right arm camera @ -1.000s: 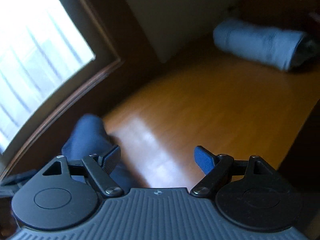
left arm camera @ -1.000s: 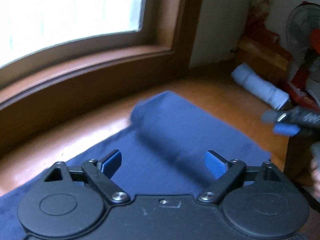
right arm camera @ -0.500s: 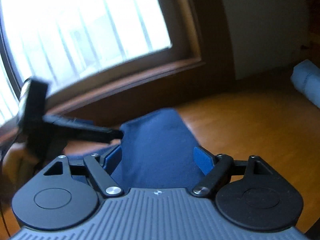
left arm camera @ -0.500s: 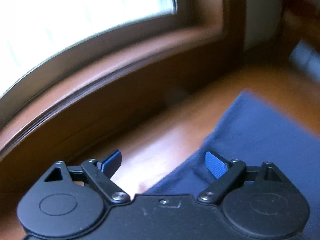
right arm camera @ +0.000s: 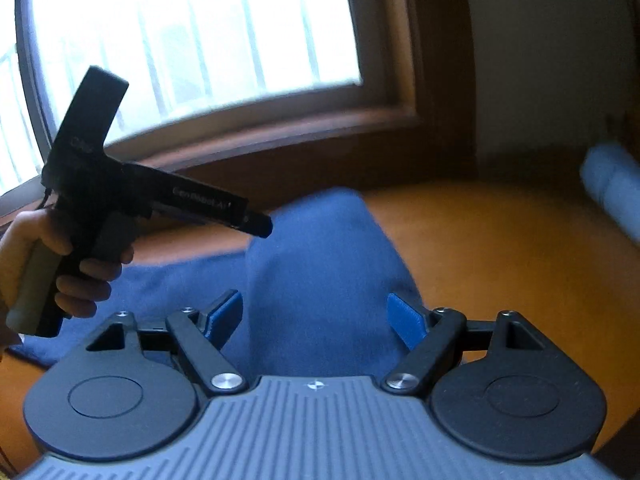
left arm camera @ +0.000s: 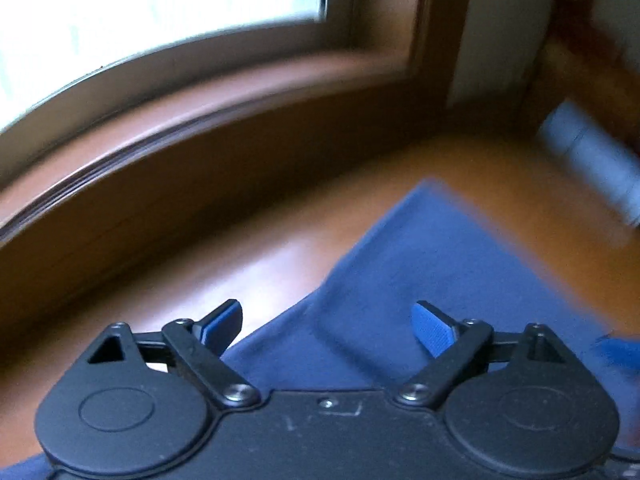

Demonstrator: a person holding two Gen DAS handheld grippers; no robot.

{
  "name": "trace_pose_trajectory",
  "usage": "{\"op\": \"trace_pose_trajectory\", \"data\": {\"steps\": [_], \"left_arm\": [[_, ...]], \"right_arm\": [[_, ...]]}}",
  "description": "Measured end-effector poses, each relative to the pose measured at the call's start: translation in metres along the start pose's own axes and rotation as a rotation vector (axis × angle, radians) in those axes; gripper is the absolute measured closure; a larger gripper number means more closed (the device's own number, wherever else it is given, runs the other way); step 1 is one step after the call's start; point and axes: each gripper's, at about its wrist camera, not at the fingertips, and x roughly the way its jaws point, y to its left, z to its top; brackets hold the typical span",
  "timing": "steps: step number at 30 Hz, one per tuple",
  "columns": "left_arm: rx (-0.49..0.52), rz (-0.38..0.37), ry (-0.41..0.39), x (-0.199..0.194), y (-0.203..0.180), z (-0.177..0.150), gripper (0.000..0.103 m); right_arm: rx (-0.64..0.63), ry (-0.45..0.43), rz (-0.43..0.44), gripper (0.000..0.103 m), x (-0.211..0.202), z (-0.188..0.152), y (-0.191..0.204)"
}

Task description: Fold clothes

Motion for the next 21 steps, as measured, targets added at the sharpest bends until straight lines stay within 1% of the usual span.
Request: {"op": "trace_pose_trajectory", "data": {"steps": [1,2,4,6,7,9,13,15,18,19,21], "left_arm": [[0.005,0.017,0.003,0.002,-0.001,-0.001,0.005],[0.011,0.035,0.006,0.003,-0.002,-0.003,0.006],[0.012,0.044,-0.019,-0.010,-0.001,-0.003,0.010],[0.006,0.044,-0.041,-0.024,0.001,-0.004,0.010],[-0.002,0.039,-0.047,-0.030,0.002,-0.006,0.010],[-0.018,0.030,-0.058,-0.044,0.003,-0.009,0.010],[-0.066,-0.042,-0.012,-0.052,0.000,-0.023,0.010],[-0.066,-0.052,-0.001,-0.052,-0.006,-0.026,0.010],[-0.040,-0.037,0.011,-0.049,-0.019,-0.035,0.010],[-0.029,-0.029,0.018,-0.049,-0.022,-0.039,0.010],[-0.021,0.016,0.055,-0.038,-0.025,-0.043,0.010]], "right_arm": [[-0.037,0.009,-0.013,0.020,0.002,-0.004,0.002],[-0.073,0.018,-0.026,0.020,0.005,-0.008,0.005],[-0.111,0.022,0.007,0.020,-0.002,-0.002,0.001],[-0.143,0.022,0.051,0.020,-0.012,0.006,-0.005],[-0.108,0.034,0.077,0.020,-0.011,0.007,-0.016],[0.006,0.067,0.131,0.018,-0.005,0.005,-0.045],[0.233,0.132,0.238,0.016,0.007,0.002,-0.102],[0.348,0.165,0.291,0.016,0.013,0.000,-0.130],[0.519,0.213,0.370,0.016,0.022,-0.003,-0.173],[0.541,0.223,0.408,0.016,0.024,-0.005,-0.177],[0.549,0.223,0.485,0.016,0.025,-0.012,-0.176]]}}
